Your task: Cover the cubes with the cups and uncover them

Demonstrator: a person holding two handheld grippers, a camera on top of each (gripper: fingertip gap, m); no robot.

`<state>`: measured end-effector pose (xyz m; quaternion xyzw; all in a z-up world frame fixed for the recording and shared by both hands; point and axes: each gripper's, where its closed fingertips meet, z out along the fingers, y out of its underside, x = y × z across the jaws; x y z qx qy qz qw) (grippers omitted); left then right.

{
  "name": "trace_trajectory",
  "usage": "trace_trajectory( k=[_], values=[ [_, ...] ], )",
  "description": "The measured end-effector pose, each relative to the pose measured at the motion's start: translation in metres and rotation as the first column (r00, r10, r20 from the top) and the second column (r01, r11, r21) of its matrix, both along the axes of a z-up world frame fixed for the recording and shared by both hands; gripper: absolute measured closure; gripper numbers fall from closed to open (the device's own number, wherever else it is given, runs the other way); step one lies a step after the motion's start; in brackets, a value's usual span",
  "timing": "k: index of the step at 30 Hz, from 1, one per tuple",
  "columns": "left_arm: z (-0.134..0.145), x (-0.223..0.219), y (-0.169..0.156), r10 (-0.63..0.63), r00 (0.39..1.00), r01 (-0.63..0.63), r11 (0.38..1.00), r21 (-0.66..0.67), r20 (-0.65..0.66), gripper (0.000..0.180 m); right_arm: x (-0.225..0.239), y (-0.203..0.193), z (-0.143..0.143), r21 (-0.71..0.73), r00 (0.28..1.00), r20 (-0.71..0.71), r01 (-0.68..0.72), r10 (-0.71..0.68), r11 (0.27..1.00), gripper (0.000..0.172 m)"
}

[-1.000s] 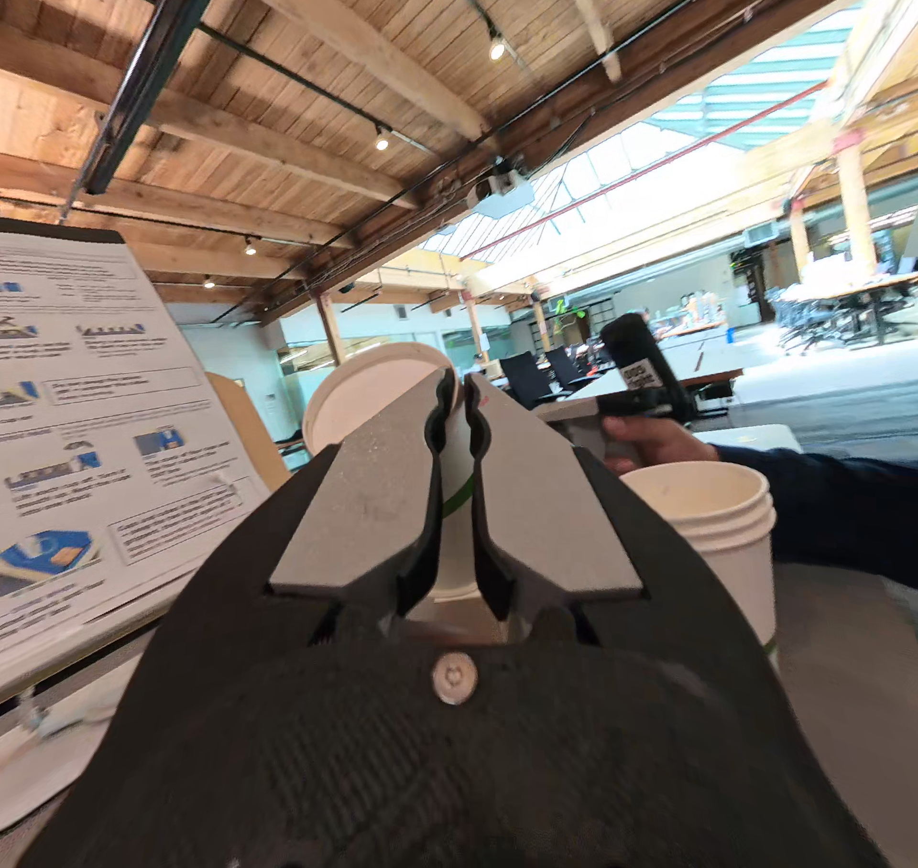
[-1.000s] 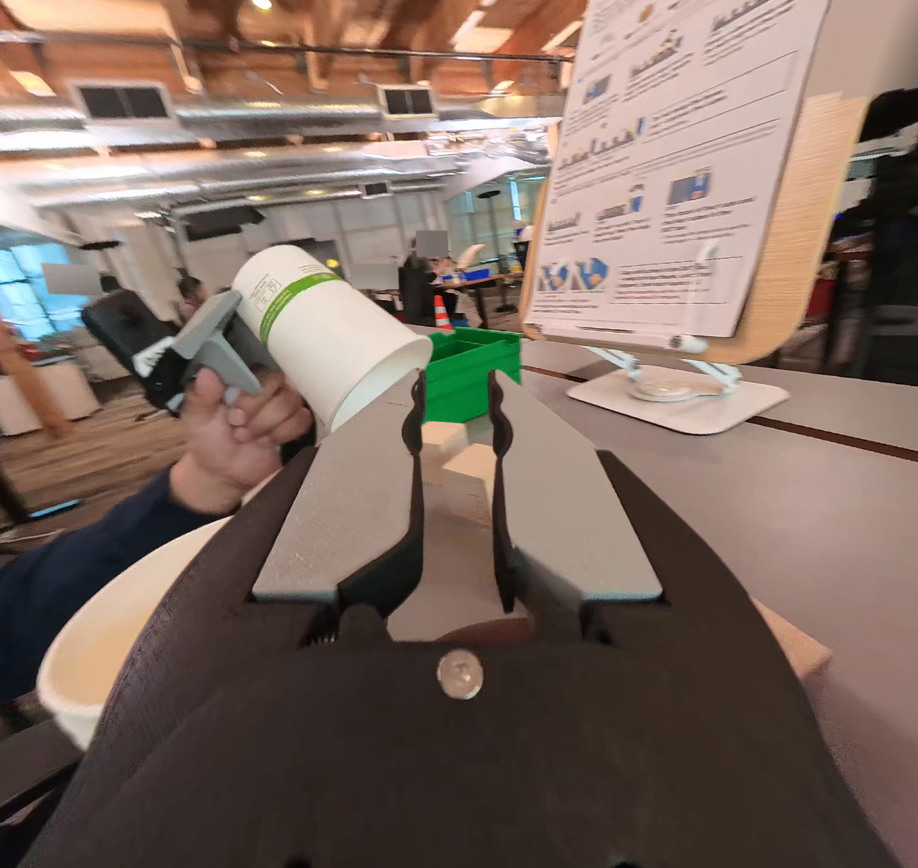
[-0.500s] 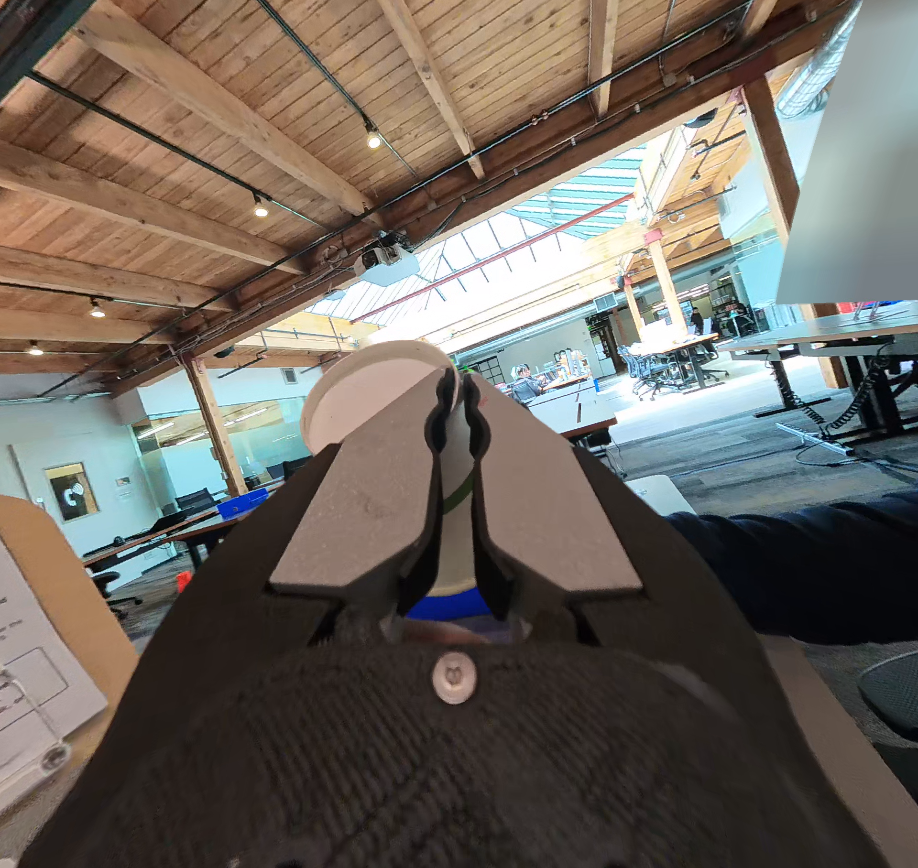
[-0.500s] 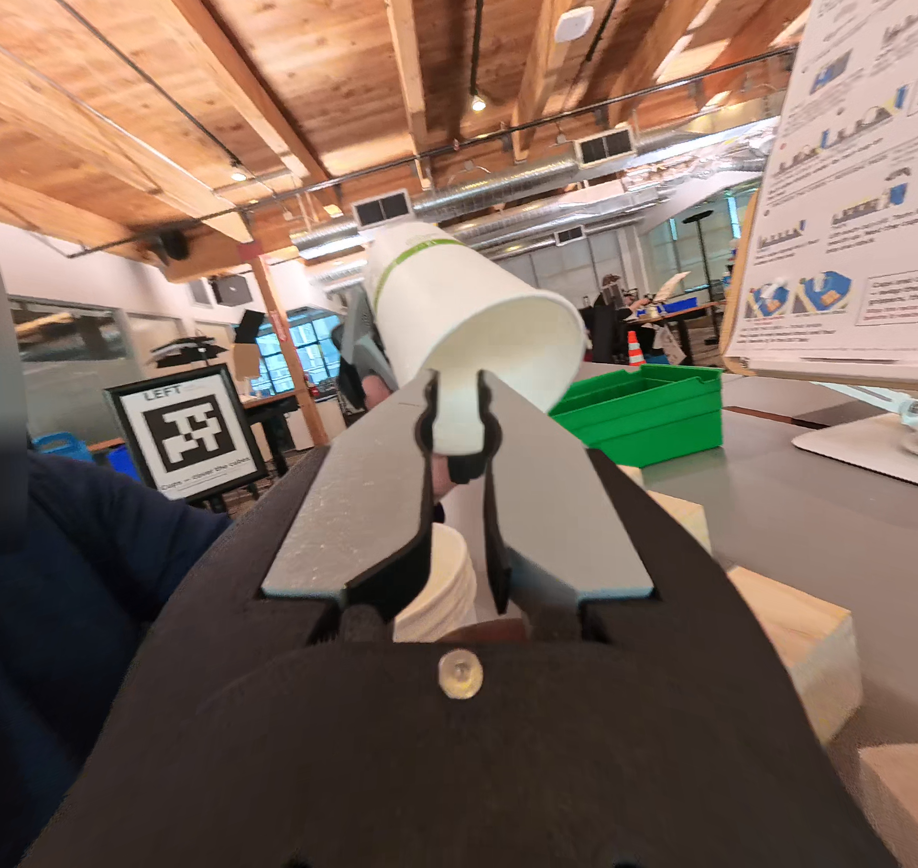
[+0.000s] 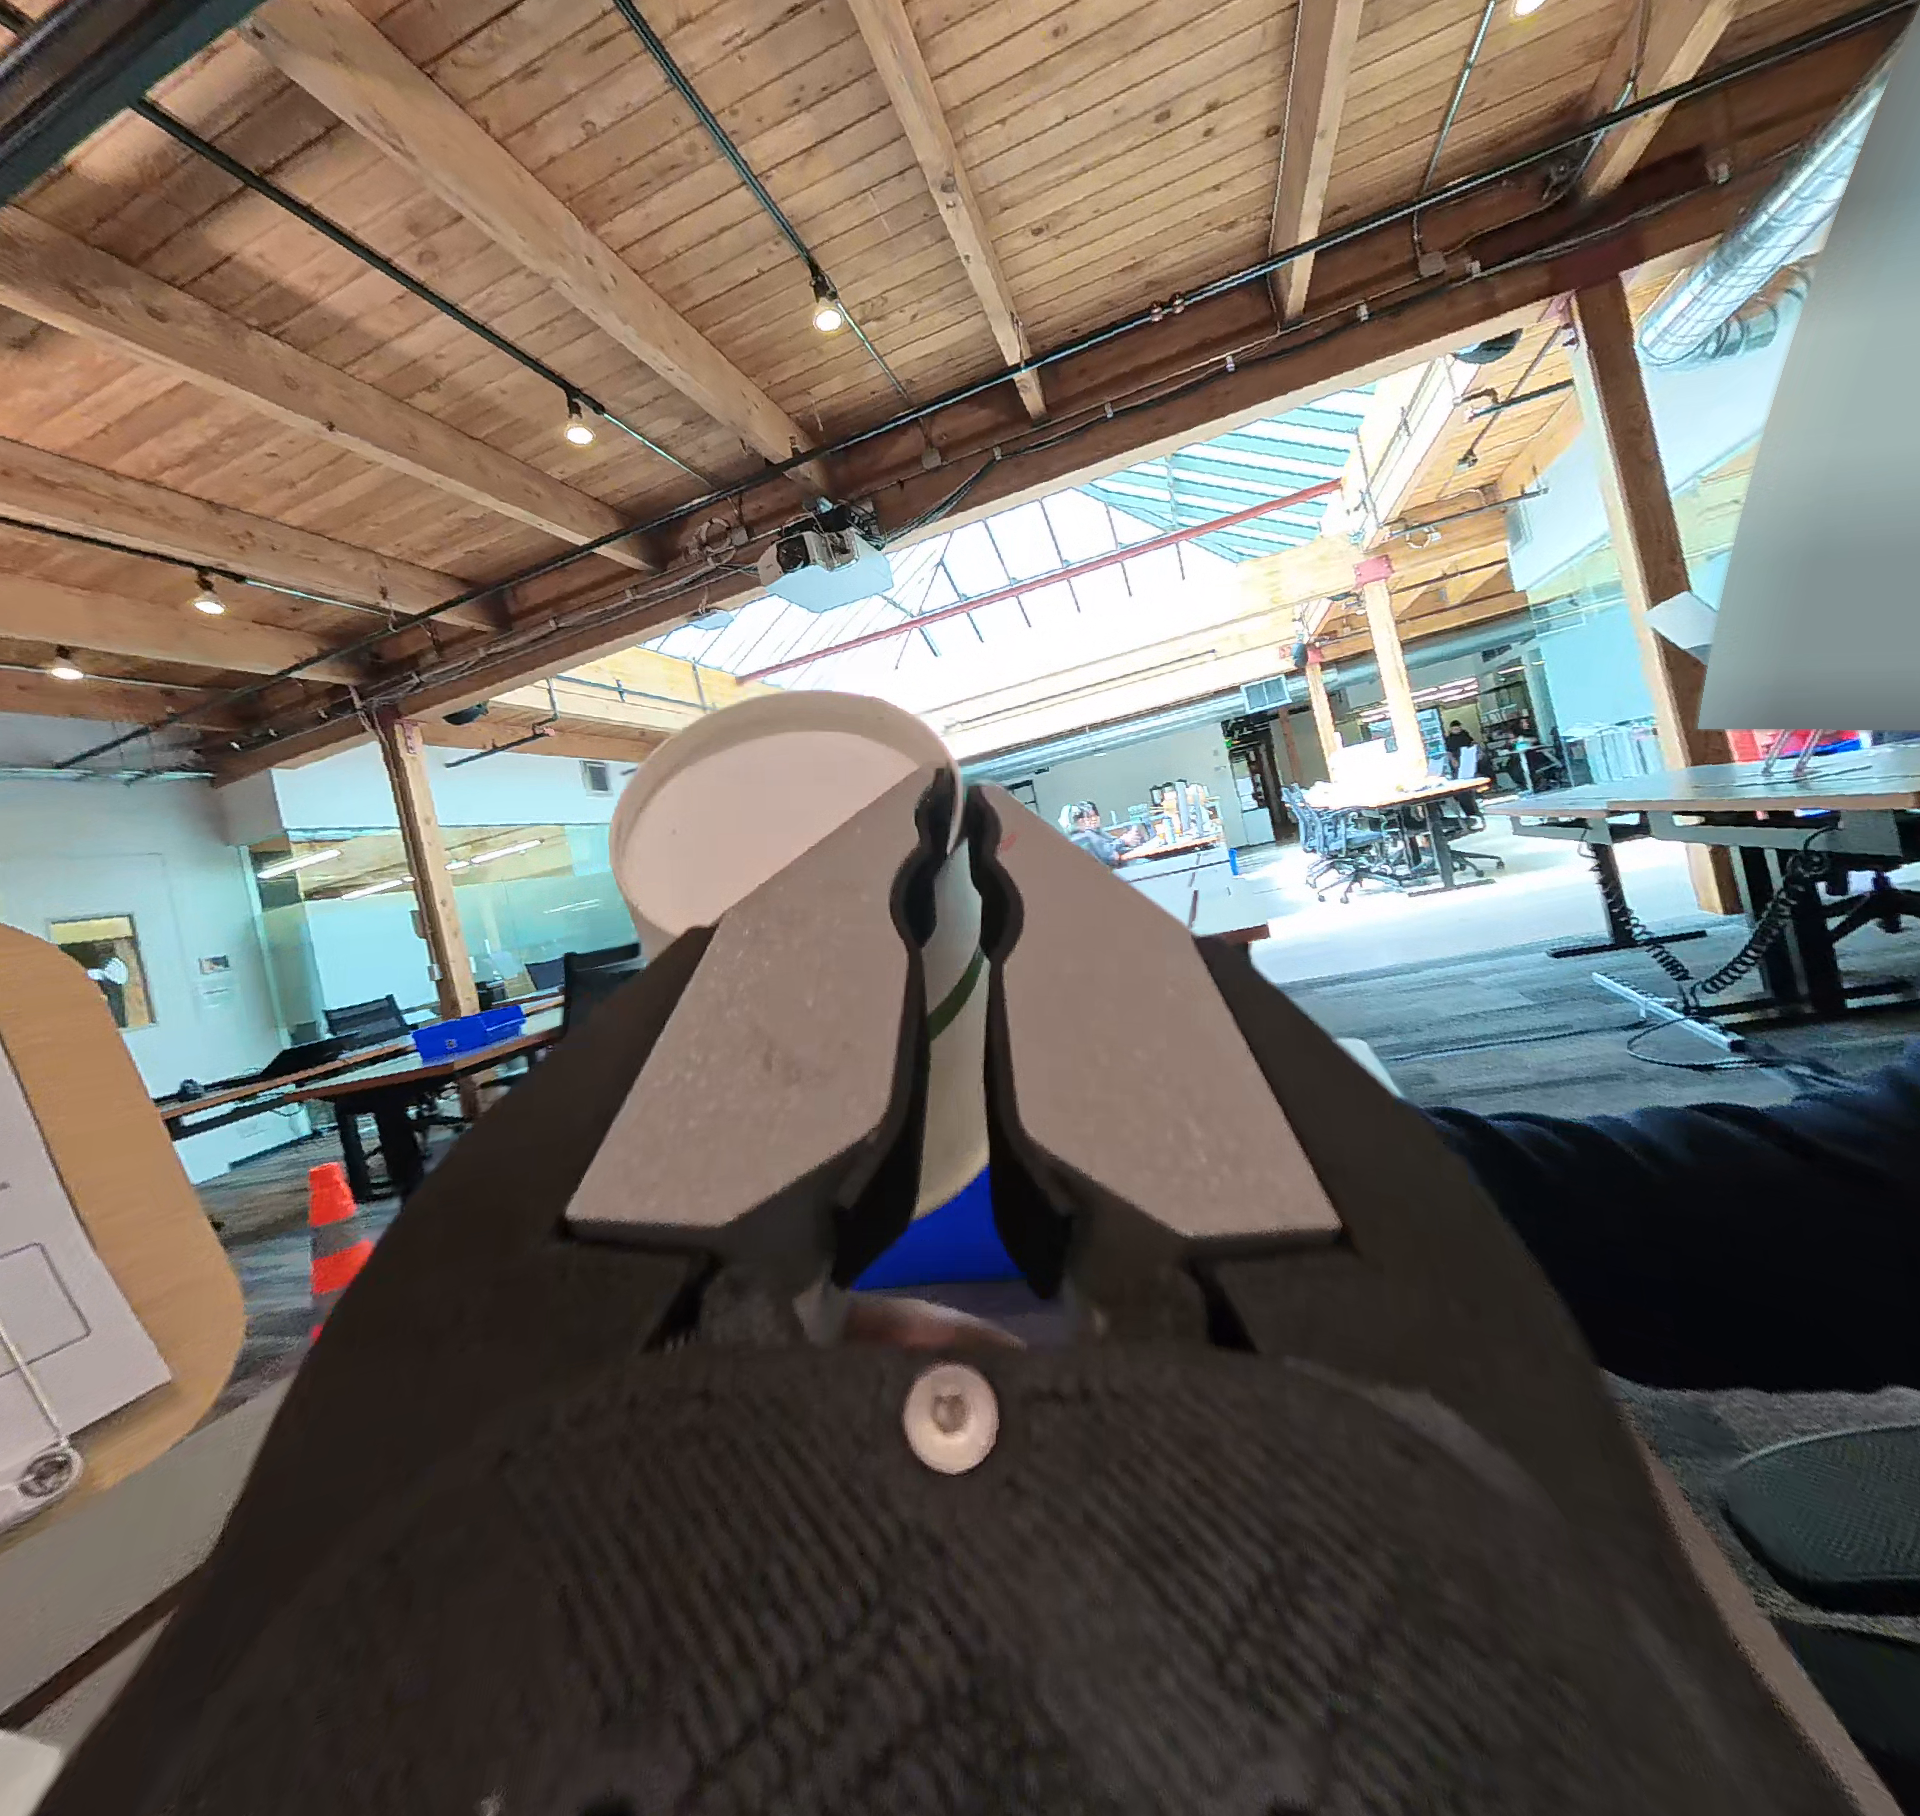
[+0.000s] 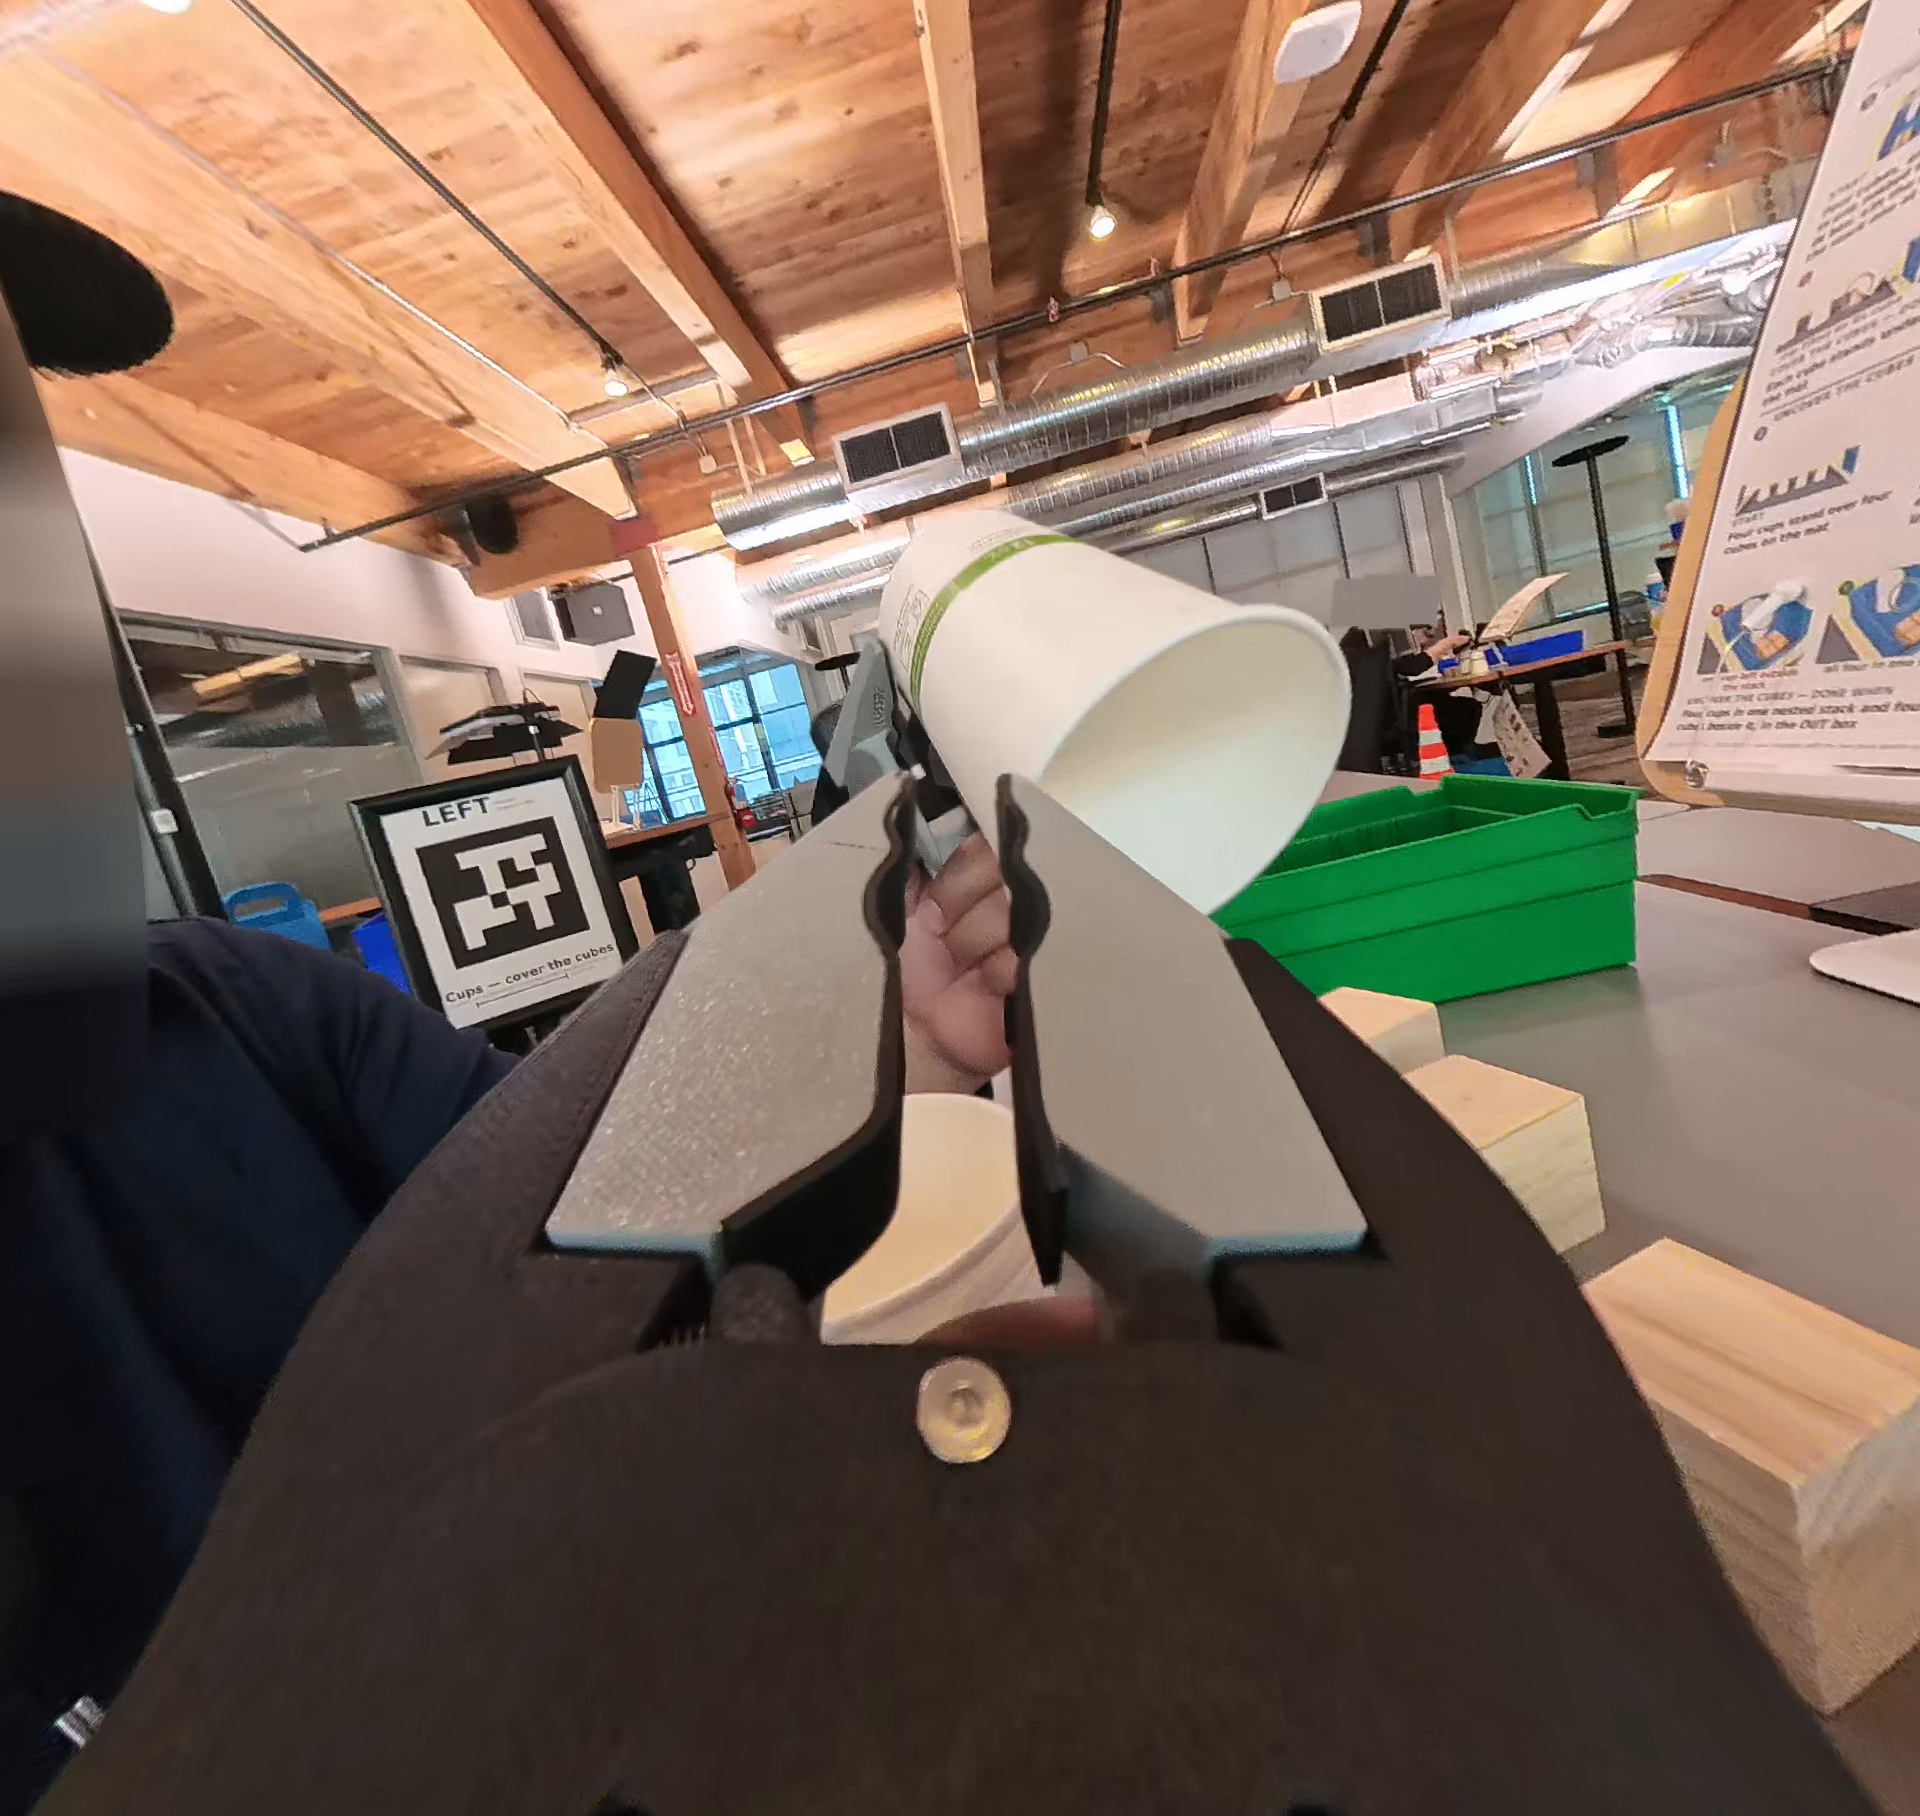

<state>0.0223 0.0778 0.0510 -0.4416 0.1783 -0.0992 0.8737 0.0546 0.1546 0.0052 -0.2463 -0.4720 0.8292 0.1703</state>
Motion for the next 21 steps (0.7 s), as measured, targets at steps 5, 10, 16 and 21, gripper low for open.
trace_trajectory(
  k=[5,10,16,21],
  values=[
    [-0.015,0.013,0.013,-0.005,0.998,0.001,0.998,-0.060,-0.056,0.180,0.000,-0.003,-0.002,0.014,1.000,-0.004,-0.003,0.003,1.000,0.165],
    [-0.020,0.017,0.018,0.013,0.996,-0.019,0.997,-0.073,-0.085,0.179,-0.001,-0.001,-0.002,0.041,0.999,-0.017,0.040,-0.039,0.998,0.167],
    [-0.009,0.009,0.008,-0.004,1.000,0.003,1.000,-0.029,-0.026,0.179,-0.004,0.020,0.004,-0.056,0.997,0.008,0.083,-0.082,0.995,0.164],
    [-0.005,0.000,0.006,-0.014,0.998,0.015,1.000,-0.004,0.053,0.179,-0.011,0.028,0.000,-0.082,0.994,0.053,0.103,-0.099,0.991,0.158]
  ],
)
